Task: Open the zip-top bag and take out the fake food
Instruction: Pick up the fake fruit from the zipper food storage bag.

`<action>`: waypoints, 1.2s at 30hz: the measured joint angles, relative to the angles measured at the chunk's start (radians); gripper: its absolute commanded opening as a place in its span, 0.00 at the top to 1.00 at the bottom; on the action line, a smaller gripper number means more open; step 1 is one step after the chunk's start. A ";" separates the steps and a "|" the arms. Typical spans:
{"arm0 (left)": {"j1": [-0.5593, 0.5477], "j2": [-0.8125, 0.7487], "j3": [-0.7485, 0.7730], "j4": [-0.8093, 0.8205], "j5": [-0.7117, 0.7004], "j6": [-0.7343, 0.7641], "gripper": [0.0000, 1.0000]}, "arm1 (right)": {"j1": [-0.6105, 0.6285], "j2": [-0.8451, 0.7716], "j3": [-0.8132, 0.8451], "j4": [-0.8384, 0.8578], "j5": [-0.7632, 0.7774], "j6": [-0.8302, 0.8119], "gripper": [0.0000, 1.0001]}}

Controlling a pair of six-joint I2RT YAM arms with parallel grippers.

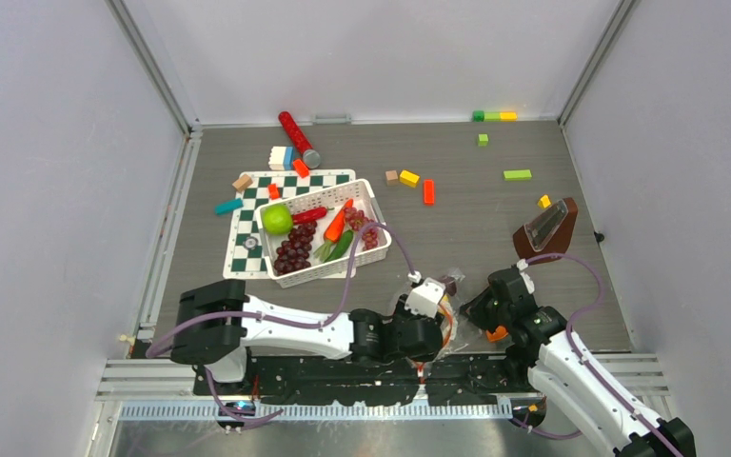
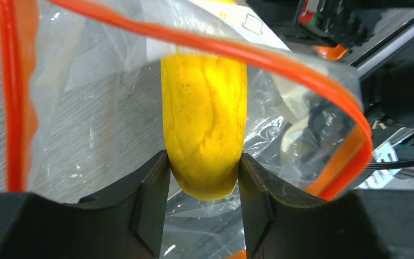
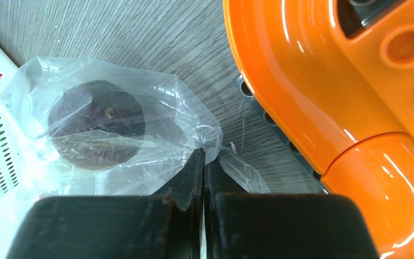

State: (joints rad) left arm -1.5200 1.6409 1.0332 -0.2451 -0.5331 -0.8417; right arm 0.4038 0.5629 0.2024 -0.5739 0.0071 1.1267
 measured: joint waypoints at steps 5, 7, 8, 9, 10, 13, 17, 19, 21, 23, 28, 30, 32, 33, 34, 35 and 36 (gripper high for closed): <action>0.000 -0.067 -0.035 0.028 -0.025 -0.040 0.63 | 0.000 0.000 0.000 0.000 0.000 0.000 1.00; 0.000 -0.098 -0.067 0.042 -0.033 -0.055 0.63 | 0.000 0.000 0.000 0.001 0.000 0.000 1.00; 0.002 -0.113 -0.084 0.052 -0.035 -0.065 0.63 | 0.000 0.000 0.000 0.000 0.000 0.000 1.00; 0.004 -0.124 -0.097 0.060 -0.035 -0.071 0.63 | 0.000 0.000 0.000 0.001 0.000 0.000 1.00; 0.008 -0.140 -0.119 0.075 -0.034 -0.082 0.63 | 0.000 0.000 0.000 0.001 0.000 0.000 1.00; 0.019 -0.181 -0.160 0.093 -0.029 -0.121 0.63 | 0.000 0.000 0.000 0.001 -0.001 0.000 1.00; 0.032 -0.241 -0.207 0.120 -0.010 -0.166 0.63 | 0.000 0.000 0.000 0.001 -0.001 0.000 1.00; 0.036 -0.272 -0.227 0.133 -0.001 -0.182 0.63 | 0.000 0.000 0.000 0.001 -0.001 0.000 1.00; 0.037 -0.301 -0.246 0.151 0.007 -0.193 0.63 | 0.000 0.000 0.000 0.002 -0.002 0.000 1.00; 0.037 -0.338 -0.281 0.184 0.013 -0.201 0.63 | 0.000 0.000 0.000 0.002 0.000 0.000 1.00; 0.038 -0.404 -0.376 0.272 0.014 -0.208 0.65 | 0.000 0.001 0.000 0.005 0.003 -0.005 1.00; 0.043 -0.403 -0.382 0.283 0.014 -0.209 0.66 | 0.000 0.001 0.000 0.006 0.003 -0.011 1.00; 0.048 -0.402 -0.382 0.295 0.015 -0.214 0.66 | 0.000 0.001 0.000 0.009 0.003 -0.024 1.00; 0.050 -0.402 -0.381 0.301 0.015 -0.217 0.67 | 0.000 0.001 0.000 0.010 0.003 -0.029 1.00; 0.052 -0.401 -0.380 0.301 0.018 -0.220 0.67 | 0.000 0.001 0.001 0.010 0.003 -0.035 1.00; 0.055 -0.399 -0.377 0.297 0.021 -0.222 0.66 | 0.000 0.001 0.002 0.010 0.003 -0.041 1.00; 0.057 -0.398 -0.372 0.289 0.022 -0.224 0.66 | 0.000 0.000 0.002 0.010 0.004 -0.045 1.00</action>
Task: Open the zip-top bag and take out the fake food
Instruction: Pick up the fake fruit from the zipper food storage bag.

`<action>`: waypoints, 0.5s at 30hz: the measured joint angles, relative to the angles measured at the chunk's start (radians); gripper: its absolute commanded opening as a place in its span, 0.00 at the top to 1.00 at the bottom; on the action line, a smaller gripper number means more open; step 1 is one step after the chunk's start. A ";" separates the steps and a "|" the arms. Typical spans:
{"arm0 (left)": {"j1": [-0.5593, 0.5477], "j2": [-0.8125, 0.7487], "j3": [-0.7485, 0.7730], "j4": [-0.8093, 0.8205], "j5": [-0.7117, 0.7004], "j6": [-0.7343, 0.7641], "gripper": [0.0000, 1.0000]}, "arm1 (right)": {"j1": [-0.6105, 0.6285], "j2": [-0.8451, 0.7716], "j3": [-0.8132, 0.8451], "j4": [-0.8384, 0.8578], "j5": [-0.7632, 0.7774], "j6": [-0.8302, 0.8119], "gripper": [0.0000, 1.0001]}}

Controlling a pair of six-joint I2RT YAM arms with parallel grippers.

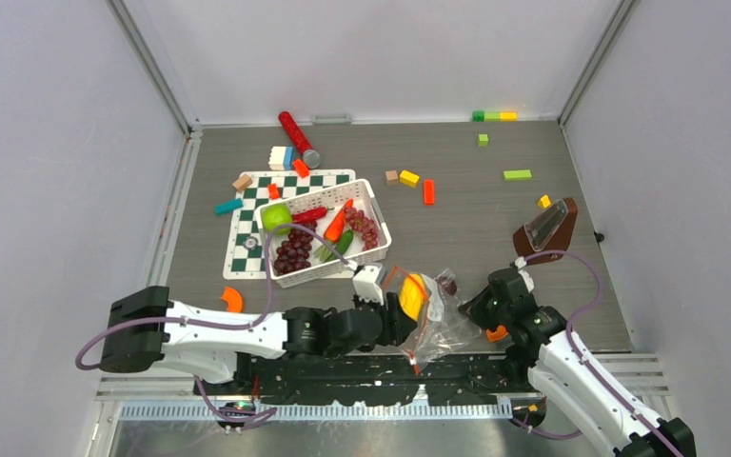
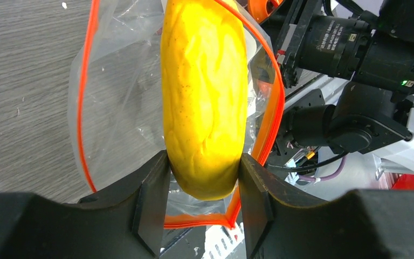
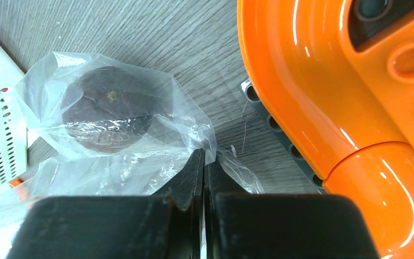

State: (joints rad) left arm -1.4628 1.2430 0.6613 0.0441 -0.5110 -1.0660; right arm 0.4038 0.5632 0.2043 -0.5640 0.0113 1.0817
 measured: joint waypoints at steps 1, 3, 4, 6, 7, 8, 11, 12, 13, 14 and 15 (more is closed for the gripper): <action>0.003 0.000 0.008 -0.012 0.003 -0.001 0.67 | 0.000 0.000 0.000 0.000 0.002 -0.005 1.00; 0.015 0.000 0.029 -0.044 0.016 -0.004 0.67 | 0.000 -0.001 0.000 -0.001 0.007 -0.008 1.00; 0.021 -0.001 0.037 -0.060 0.023 -0.005 0.67 | 0.000 -0.001 0.000 -0.001 0.008 -0.008 1.00; 0.037 -0.016 0.047 -0.103 0.045 -0.010 0.66 | 0.000 -0.005 0.000 -0.002 0.013 -0.007 1.00; 0.043 -0.030 0.047 -0.127 0.055 -0.013 0.66 | 0.000 -0.008 0.000 -0.002 0.015 -0.007 1.00; 0.046 -0.043 0.047 -0.146 0.064 -0.017 0.66 | 0.000 -0.009 0.000 -0.003 0.017 -0.006 1.00; 0.054 -0.101 0.047 -0.202 0.106 -0.027 0.66 | 0.000 -0.009 0.000 -0.005 0.025 -0.006 1.00; 0.054 -0.113 0.047 -0.214 0.119 -0.027 0.66 | 0.000 -0.009 0.000 -0.005 0.028 -0.006 1.00; 0.054 -0.125 0.047 -0.230 0.135 -0.028 0.66 | 0.000 -0.009 0.000 -0.006 0.033 -0.006 1.00; 0.054 -0.136 0.047 -0.251 0.154 -0.028 0.66 | 0.000 -0.009 0.000 -0.006 0.037 -0.006 1.00; 0.054 -0.144 0.047 -0.272 0.167 -0.029 0.66 | 0.000 -0.009 0.001 -0.008 0.042 -0.006 1.00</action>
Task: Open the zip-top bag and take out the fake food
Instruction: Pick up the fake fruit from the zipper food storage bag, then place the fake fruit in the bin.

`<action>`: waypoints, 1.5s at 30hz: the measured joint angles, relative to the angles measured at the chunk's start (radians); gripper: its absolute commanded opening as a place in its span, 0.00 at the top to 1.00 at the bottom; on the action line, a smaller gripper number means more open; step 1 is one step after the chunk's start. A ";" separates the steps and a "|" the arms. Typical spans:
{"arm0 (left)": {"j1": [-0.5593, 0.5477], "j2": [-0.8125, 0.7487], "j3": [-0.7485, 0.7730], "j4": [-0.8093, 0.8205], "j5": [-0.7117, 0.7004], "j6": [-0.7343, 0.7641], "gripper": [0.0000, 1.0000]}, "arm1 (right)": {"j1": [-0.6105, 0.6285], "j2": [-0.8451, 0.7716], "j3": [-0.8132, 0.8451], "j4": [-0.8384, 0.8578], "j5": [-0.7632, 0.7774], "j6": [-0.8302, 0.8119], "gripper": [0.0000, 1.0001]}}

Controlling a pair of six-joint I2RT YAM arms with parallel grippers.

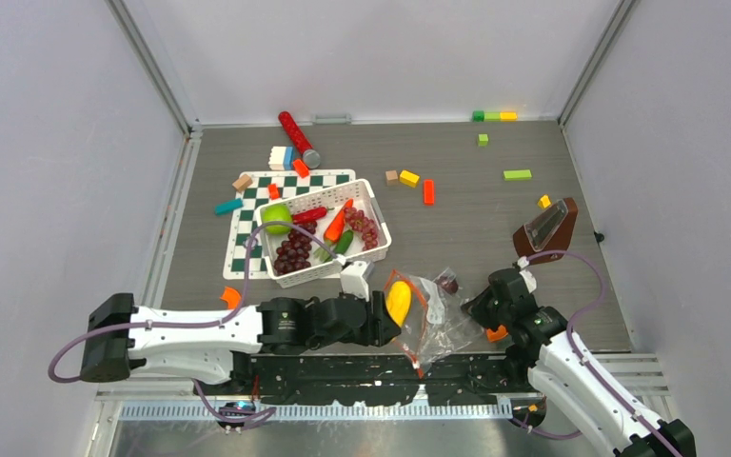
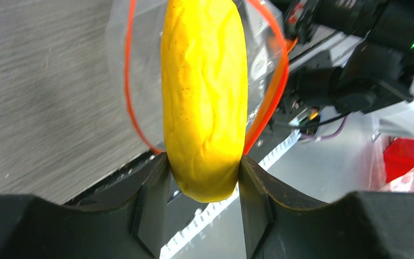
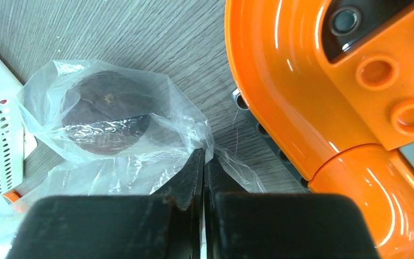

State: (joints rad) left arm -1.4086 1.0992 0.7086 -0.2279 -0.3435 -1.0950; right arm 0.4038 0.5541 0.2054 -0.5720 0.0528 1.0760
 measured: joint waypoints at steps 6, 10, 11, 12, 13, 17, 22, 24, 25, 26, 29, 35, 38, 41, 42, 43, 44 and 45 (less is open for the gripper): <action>0.000 -0.097 0.012 -0.214 0.066 -0.005 0.65 | 0.000 0.003 0.030 -0.025 0.040 0.000 1.00; 0.000 -0.228 0.053 -0.361 0.050 0.008 0.65 | 0.000 0.010 0.047 -0.029 0.061 0.000 1.00; 0.000 -0.261 0.083 -0.410 0.029 0.011 0.64 | 0.000 0.011 0.048 -0.028 0.063 0.000 1.00; 0.000 -0.291 0.112 -0.451 0.006 0.016 0.64 | 0.000 0.012 0.049 -0.028 0.064 0.000 1.00; 0.002 -0.320 0.140 -0.489 -0.021 0.023 0.63 | 0.000 0.014 0.049 -0.028 0.064 0.000 1.00; 0.031 -0.410 0.214 -0.607 -0.129 0.044 0.62 | 0.000 0.016 0.049 -0.027 0.064 0.000 1.00; 0.089 -0.463 0.243 -0.695 -0.219 0.085 0.62 | 0.000 0.016 0.049 -0.028 0.064 0.000 1.00; 0.104 -0.459 0.243 -0.707 -0.235 0.110 0.62 | 0.000 0.017 0.049 -0.027 0.063 0.000 1.00; 0.112 -0.452 0.243 -0.708 -0.238 0.122 0.63 | 0.000 0.018 0.049 -0.027 0.063 0.000 1.00; 0.121 -0.441 0.245 -0.706 -0.238 0.138 0.63 | 0.000 0.023 0.049 -0.027 0.063 0.000 1.00; 0.161 -0.375 0.262 -0.689 -0.223 0.190 0.65 | 0.000 0.029 0.049 -0.027 0.061 0.000 1.00; 0.336 -0.175 0.273 -0.538 -0.058 0.296 0.67 | 0.000 0.031 0.049 -0.028 0.055 0.000 1.00; 0.453 -0.099 0.273 -0.453 0.040 0.334 0.67 | 0.000 0.030 0.049 -0.030 0.052 0.000 1.00; 0.562 -0.042 0.273 -0.367 0.122 0.352 0.67 | 0.000 0.020 0.049 -0.041 0.050 -0.001 1.00; 0.594 -0.021 0.273 -0.337 0.148 0.353 0.67 | 0.000 0.016 0.049 -0.044 0.050 0.000 1.00; 0.621 0.003 0.273 -0.308 0.171 0.353 0.67 | 0.000 0.012 0.049 -0.047 0.049 -0.001 1.00; 0.641 0.022 0.273 -0.286 0.187 0.352 0.67 | 0.000 0.007 0.049 -0.050 0.049 -0.001 1.00; 0.665 0.051 0.273 -0.257 0.206 0.349 0.67 | 0.000 0.003 0.049 -0.051 0.049 -0.001 1.00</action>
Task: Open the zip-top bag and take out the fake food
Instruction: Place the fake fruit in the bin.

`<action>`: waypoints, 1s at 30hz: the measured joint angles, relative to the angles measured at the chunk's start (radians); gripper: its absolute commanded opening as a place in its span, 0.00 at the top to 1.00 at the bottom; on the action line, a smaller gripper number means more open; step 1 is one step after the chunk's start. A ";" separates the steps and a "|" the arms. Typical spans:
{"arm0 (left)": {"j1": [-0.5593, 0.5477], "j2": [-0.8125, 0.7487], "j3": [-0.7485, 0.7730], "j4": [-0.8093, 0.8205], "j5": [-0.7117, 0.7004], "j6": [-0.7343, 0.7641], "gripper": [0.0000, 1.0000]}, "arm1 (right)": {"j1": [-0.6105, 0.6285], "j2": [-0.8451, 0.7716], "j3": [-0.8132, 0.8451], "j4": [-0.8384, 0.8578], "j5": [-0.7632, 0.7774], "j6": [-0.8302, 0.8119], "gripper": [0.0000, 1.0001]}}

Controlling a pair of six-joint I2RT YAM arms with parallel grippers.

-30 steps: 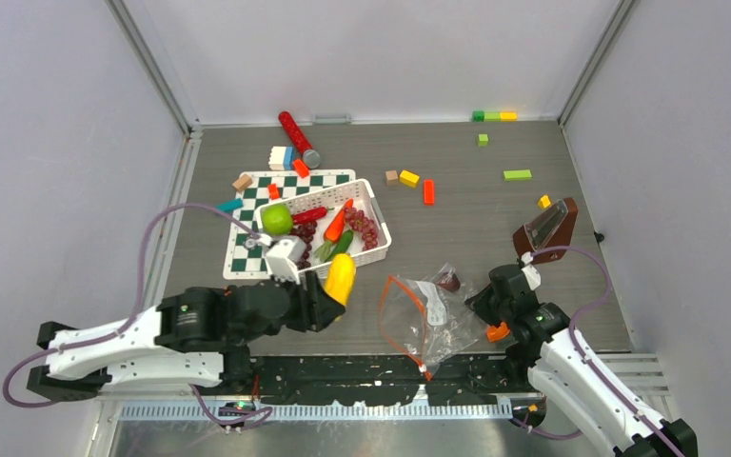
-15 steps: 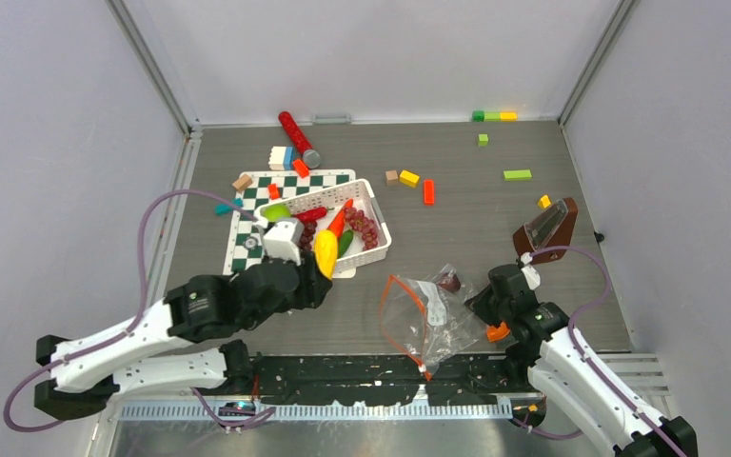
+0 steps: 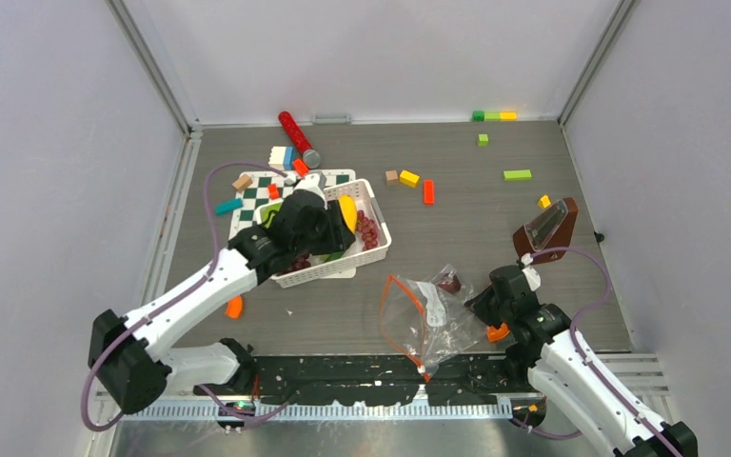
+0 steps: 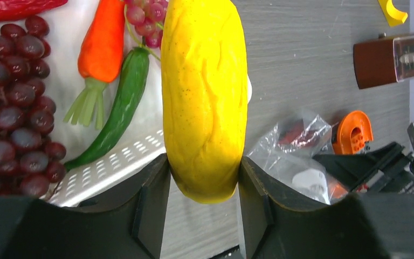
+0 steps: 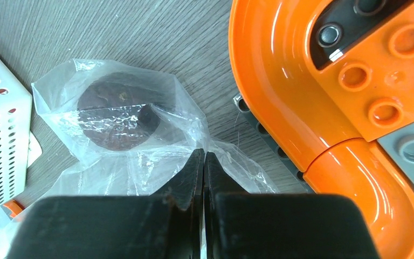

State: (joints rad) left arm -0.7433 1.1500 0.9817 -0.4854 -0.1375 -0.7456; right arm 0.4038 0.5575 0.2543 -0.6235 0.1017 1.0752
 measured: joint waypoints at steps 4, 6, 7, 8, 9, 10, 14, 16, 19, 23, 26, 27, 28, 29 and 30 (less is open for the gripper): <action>0.032 0.087 0.000 0.083 0.034 -0.008 0.68 | 0.000 -0.003 0.000 -0.003 0.000 0.000 1.00; 0.032 0.122 0.000 0.117 0.039 -0.014 0.68 | 0.000 -0.003 0.000 -0.005 0.000 0.000 1.00; 0.033 0.141 0.000 0.138 0.040 -0.016 0.68 | 0.000 -0.003 0.000 -0.006 0.000 0.000 1.00; 0.034 0.160 0.000 0.161 0.041 -0.021 0.68 | 0.000 -0.003 0.000 -0.007 -0.001 0.000 1.00; 0.035 0.174 0.000 0.176 0.042 -0.026 0.69 | 0.000 -0.003 0.000 -0.007 -0.002 0.000 1.00; 0.037 0.191 0.000 0.193 0.042 -0.032 0.69 | 0.000 -0.003 0.000 -0.007 -0.003 0.000 1.00; 0.046 0.243 0.000 0.249 0.040 -0.060 0.69 | 0.000 -0.003 0.000 -0.008 -0.008 0.000 1.00; 0.047 0.267 0.000 0.275 0.036 -0.082 0.69 | 0.000 -0.003 0.000 -0.011 -0.009 0.000 1.00; 0.048 0.304 0.000 0.304 0.029 -0.116 0.71 | 0.000 -0.003 0.000 -0.014 -0.010 0.000 1.00; 0.048 0.356 0.001 0.324 0.023 -0.175 0.70 | 0.000 -0.003 0.000 -0.014 -0.010 0.000 1.00; 0.048 0.385 0.002 0.324 0.016 -0.224 0.70 | 0.000 -0.003 0.000 -0.014 -0.010 0.000 1.00; 0.048 0.392 0.002 0.324 0.014 -0.245 0.69 | 0.000 -0.003 0.000 -0.014 -0.010 0.000 1.00; 0.048 0.397 0.002 0.325 0.011 -0.259 0.68 | 0.000 -0.003 0.000 -0.014 -0.010 0.000 1.00; 0.048 0.400 0.002 0.324 0.010 -0.272 0.66 | 0.000 -0.003 0.000 -0.014 -0.010 0.000 1.00; 0.048 0.402 0.003 0.324 0.009 -0.282 0.64 | 0.000 -0.003 0.000 -0.014 -0.010 0.000 1.00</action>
State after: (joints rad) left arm -0.6949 1.5520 0.9848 -0.1612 -0.1284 -1.0271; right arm 0.4038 0.5541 0.2543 -0.6380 0.0917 1.0752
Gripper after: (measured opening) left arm 0.478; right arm 0.042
